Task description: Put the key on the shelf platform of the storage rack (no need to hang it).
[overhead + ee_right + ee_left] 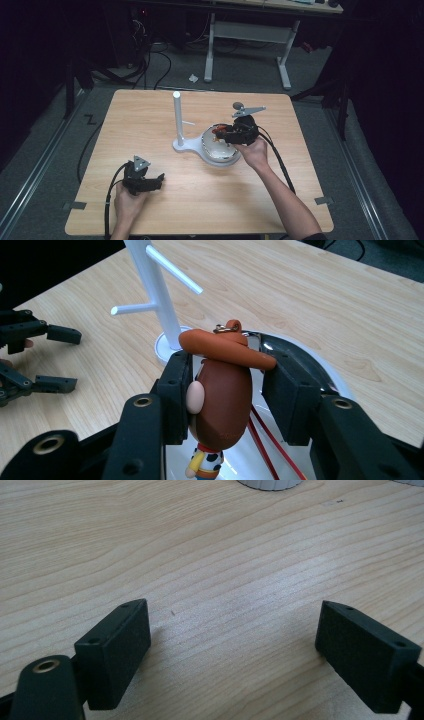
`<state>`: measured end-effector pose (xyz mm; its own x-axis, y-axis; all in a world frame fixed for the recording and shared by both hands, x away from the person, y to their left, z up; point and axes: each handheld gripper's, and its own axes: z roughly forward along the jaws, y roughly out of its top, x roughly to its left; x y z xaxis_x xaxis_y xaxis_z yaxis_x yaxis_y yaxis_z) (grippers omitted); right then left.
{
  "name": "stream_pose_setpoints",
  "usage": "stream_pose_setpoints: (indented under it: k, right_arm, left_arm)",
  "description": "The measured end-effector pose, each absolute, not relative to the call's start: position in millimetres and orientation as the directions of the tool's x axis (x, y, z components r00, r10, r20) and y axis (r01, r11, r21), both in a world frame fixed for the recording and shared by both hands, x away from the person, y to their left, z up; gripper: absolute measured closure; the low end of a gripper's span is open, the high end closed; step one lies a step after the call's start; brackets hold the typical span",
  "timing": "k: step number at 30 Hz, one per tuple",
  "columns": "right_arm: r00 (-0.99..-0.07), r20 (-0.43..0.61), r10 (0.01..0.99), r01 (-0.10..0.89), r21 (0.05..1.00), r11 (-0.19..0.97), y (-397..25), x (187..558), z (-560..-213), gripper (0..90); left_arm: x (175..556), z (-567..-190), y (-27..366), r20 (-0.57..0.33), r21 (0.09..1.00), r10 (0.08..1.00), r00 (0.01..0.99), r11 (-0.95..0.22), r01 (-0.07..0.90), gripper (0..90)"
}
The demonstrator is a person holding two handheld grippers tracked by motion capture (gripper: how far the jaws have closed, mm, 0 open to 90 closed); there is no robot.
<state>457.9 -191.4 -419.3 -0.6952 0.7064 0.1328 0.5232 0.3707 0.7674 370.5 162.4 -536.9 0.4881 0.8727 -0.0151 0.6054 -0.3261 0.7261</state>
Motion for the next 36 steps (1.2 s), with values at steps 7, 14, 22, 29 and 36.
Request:
stream_pose_setpoints:
  k: [7, 14, 22, 29, 36]
  right_arm:
    - [-0.699, 0.116, 0.706, 0.526, 0.752, 0.397, -182, 459, -429, 56.2]
    - [-0.712, 0.091, 0.696, 0.515, 0.741, 0.430, -174, 459, -438, 56.1]
    - [-0.703, 0.087, 0.706, 0.535, 0.718, 0.445, -170, 460, -448, 55.9]
    - [-0.686, 0.082, 0.723, 0.555, 0.701, 0.448, -171, 464, -457, 55.1]
    - [-0.684, 0.081, 0.725, 0.556, 0.702, 0.445, -172, 461, -459, 50.4]
  left_arm:
    - [370, -537, 162, -0.016, 0.726, 0.873, 0.488, -0.325, 0.606, 14.8]
    - [370, -537, 163, -0.016, 0.726, 0.873, 0.488, -0.325, 0.606, 14.9]
    - [370, -537, 163, -0.017, 0.727, 0.873, 0.488, -0.325, 0.606, 14.9]
    - [370, -537, 163, -0.016, 0.726, 0.873, 0.488, -0.325, 0.606, 14.9]
    - [370, -537, 163, -0.016, 0.726, 0.873, 0.488, -0.325, 0.606, 14.9]
